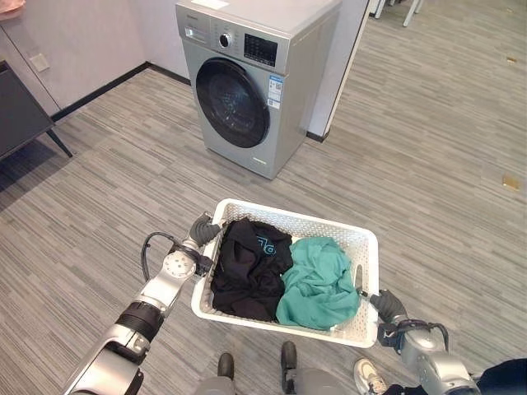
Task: Grab the laundry basket,head to the washer,open it,put in the laundry and shut it.
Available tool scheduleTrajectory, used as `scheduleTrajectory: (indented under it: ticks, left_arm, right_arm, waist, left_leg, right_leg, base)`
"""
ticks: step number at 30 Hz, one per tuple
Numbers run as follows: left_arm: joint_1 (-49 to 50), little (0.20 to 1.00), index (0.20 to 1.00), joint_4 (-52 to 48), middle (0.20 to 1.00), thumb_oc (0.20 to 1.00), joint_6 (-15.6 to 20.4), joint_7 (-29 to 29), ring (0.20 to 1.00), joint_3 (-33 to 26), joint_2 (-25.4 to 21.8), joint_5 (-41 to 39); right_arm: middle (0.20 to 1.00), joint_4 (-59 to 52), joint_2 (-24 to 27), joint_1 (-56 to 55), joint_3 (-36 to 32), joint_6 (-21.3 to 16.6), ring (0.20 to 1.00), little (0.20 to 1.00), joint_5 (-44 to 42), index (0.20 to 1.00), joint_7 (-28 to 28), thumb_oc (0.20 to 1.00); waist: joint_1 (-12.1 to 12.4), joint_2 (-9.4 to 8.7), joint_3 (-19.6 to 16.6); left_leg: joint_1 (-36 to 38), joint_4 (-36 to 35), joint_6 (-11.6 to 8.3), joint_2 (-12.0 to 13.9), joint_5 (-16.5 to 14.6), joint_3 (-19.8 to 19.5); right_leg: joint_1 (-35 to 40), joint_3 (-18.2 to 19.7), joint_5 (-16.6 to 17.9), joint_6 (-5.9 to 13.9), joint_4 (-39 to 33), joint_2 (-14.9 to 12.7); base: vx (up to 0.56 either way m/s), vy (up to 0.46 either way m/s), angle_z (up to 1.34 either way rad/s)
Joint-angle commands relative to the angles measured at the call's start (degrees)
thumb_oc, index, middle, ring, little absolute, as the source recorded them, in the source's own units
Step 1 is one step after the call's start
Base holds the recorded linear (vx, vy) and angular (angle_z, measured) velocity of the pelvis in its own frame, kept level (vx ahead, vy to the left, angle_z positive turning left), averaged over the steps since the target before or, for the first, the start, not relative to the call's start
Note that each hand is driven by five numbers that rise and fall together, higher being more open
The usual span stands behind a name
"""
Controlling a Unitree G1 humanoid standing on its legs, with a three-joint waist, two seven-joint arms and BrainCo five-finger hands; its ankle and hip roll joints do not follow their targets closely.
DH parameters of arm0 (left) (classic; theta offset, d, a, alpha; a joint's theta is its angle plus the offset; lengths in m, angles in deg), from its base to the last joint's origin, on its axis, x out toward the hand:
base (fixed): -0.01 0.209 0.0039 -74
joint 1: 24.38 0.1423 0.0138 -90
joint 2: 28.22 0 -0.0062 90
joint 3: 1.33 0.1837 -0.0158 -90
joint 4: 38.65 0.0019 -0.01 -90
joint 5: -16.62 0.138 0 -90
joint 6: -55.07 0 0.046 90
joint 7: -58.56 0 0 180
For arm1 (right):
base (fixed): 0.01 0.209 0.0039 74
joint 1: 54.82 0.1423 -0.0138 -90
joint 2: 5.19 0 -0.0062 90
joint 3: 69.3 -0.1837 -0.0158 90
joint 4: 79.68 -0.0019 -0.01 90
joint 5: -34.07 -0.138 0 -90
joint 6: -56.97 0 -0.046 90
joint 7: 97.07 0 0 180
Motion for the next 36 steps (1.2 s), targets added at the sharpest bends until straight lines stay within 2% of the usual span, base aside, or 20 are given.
scheduleTrajectory:
  ticks: [1, 8, 9, 20, 27, 29, 30, 31, 32, 33, 34, 35, 36]
  left_arm:
    - [-3.59, 0.200, 0.200, -1.65, 0.200, 0.200, 5.19, 0.09, 0.200, 1.63, 3.64, -2.43]
    - [-2.80, 0.200, 0.200, -1.34, 0.200, 0.200, 5.20, 0.08, 0.200, 1.37, 3.68, -2.59]
    - [23.92, 0.200, 0.200, -9.07, 0.200, 0.200, 5.00, 0.91, 0.200, -9.77, 4.84, 1.48]
    - [27.20, 0.200, 0.200, -9.55, 0.200, 0.200, 4.54, 0.29, 0.200, -11.92, 5.04, -0.85]
    - [28.24, 0.200, 0.200, -12.42, 0.200, 0.200, 4.82, 0.11, 0.200, -14.95, 3.43, -1.15]
    - [27.15, 0.200, 0.200, -12.43, 0.200, 0.200, 4.46, 0.28, 0.200, -15.42, 3.06, -0.48]
    - [27.15, 0.200, 0.200, -12.44, 0.200, 0.200, 4.45, 0.28, 0.200, -15.42, 3.06, -0.48]
    - [26.02, 0.200, 0.200, -13.42, 0.200, 0.200, 4.01, 0.66, 0.200, -15.64, 2.30, 0.82]
    - [24.46, 0.200, 0.200, -13.01, 0.200, 0.200, 3.95, 0.81, 0.200, -15.67, 2.01, 1.73]
    - [24.45, 0.200, 0.200, -13.00, 0.200, 0.200, 3.95, 0.81, 0.200, -15.66, 2.04, 1.74]
    - [23.80, 0.200, 0.200, -12.59, 0.200, 0.200, 3.89, 0.67, 0.200, -15.58, 1.94, 1.97]
    - [23.40, 0.200, 0.200, -12.51, 0.200, 0.200, 3.84, 0.95, 0.200, -15.99, 1.86, 2.12]
    - [23.81, 0.200, 0.200, -12.74, 0.200, 0.200, 3.97, 1.02, 0.200, -16.24, 1.77, 2.14]
  right_arm:
    - [0.200, -8.54, -2.78, 5.86, -0.75, -10.31, 0.200, 0.200, -2.71, 0.200, -4.43, 0.200]
    - [0.200, -7.31, -3.70, 5.24, -1.92, -11.01, 0.200, 0.200, -2.23, 0.200, -3.75, 0.200]
    - [0.200, 18.07, -8.75, 4.26, -0.53, -8.12, 0.200, 0.200, 6.58, 0.200, -2.66, 0.200]
    - [0.200, 13.46, -7.60, 4.07, -2.18, -8.14, 0.200, 0.200, 6.95, 0.200, -1.29, 0.200]
    - [0.200, 3.84, -4.07, 5.44, -5.24, -9.16, 0.200, 0.200, 8.59, 0.200, -0.75, 0.200]
    - [0.200, 1.04, -3.25, 4.71, -7.14, -9.30, 0.200, 0.200, 10.11, 0.200, -0.69, 0.200]
    - [0.200, 1.03, -3.26, 4.70, -7.14, -9.29, 0.200, 0.200, 10.11, 0.200, -0.69, 0.200]
    - [0.200, -2.25, -2.26, 3.25, -8.96, -9.43, 0.200, 0.200, 10.83, 0.200, -0.96, 0.200]
    - [0.200, -3.38, -2.02, 2.31, -9.73, -9.71, 0.200, 0.200, 11.25, 0.200, -1.36, 0.200]
    - [0.200, -3.43, -2.00, 2.27, -9.76, -9.69, 0.200, 0.200, 11.26, 0.200, -1.37, 0.200]
    - [0.200, -3.38, -2.10, 2.21, -9.85, -9.97, 0.200, 0.200, 10.99, 0.200, -1.50, 0.200]
    - [0.200, -3.37, -2.24, 1.29, -10.25, -9.89, 0.200, 0.200, 10.58, 0.200, -1.74, 0.200]
    - [0.200, -3.26, -2.24, 0.54, -10.39, -9.95, 0.200, 0.200, 10.25, 0.200, -1.79, 0.200]
  waist:
    - [1.79, -1.69, -4.01]
    - [1.72, -1.51, -4.03]
    - [1.24, 1.55, -5.78]
    - [1.40, 1.73, -6.49]
    - [2.19, 0.64, -5.79]
    - [2.12, 0.82, -5.83]
    - [2.12, 0.81, -5.84]
    - [1.16, 1.16, -4.99]
    - [0.08, 1.74, -3.91]
    - [0.07, 1.69, -3.89]
    - [-0.57, 1.88, -3.35]
    - [-1.64, 1.63, -3.12]
    - [-2.27, 1.61, -3.03]
  left_leg:
    - [-0.73, 0.30, -0.54, 3.28, -1.51, -1.87]
    - [0.14, -1.00, -0.36, 2.98, -1.59, -2.16]
    - [-0.27, -0.98, -0.58, 2.07, -2.69, 2.47]
    - [0.36, -0.03, -0.27, 1.67, -3.52, 2.26]
    - [-2.16, 7.00, 1.99, -0.74, -8.20, 2.01]
    - [-1.74, 6.88, 3.17, -1.62, -8.71, 0.87]
    - [-1.76, 6.88, 3.17, -1.63, -8.71, 0.87]
    - [-0.88, 6.64, 4.48, -2.63, -8.75, -1.34]
    - [0.74, 5.86, 5.00, -2.73, -8.96, -2.99]
    - [0.78, 5.80, 4.99, -2.78, -8.96, -3.00]
    - [1.75, 5.37, 5.04, -2.69, -9.11, -3.45]
    - [3.77, 4.02, 4.83, -3.22, -9.43, -5.07]
    - [4.83, 3.38, 4.70, -3.38, -9.89, -5.96]
  right_leg:
    - [4.83, 0.45, -2.81, 5.94, 0.51, -5.86]
    - [5.12, -0.20, -2.71, 6.37, -0.05, -6.07]
    - [4.72, -0.90, -1.98, 4.68, -4.31, -4.85]
    - [4.97, -0.23, -1.58, 5.00, -4.31, -4.99]
    - [5.03, 0.24, -0.56, 6.58, -3.58, -8.05]
    - [3.71, 0.93, -1.72, 6.53, 2.31, -8.94]
    - [3.66, 0.94, -1.76, 6.53, 2.38, -8.95]
    - [0.59, 3.03, -2.01, 5.86, 13.00, -7.45]
    - [-3.25, 3.96, -2.11, 5.49, 20.38, -4.74]
    - [-3.42, 3.98, -2.35, 5.47, 20.79, -4.80]
    - [-5.70, 3.44, -3.15, 4.71, 22.60, -2.96]
    - [-8.23, 3.33, -4.70, 4.00, 18.06, 0.32]
    - [-8.28, 3.17, -4.16, 3.89, 14.65, 1.27]
  base:
    - [0.03, 0.041, 0.19]
    - [0.02, 0.024, 0.07]
    - [0.00, 0.000, 0.00]
    - [0.01, 0.019, -0.03]
    - [0.03, 0.176, -0.08]
    - [0.05, 0.161, 0.04]
    - [0.09, 0.243, 0.15]
    - [0.18, 0.296, 0.22]
    - [0.18, 0.293, 0.44]
    - [0.16, 0.157, 0.59]
    - [0.23, 0.060, 0.63]
    - [0.33, 0.052, 0.46]
    - [0.27, 0.008, 0.35]
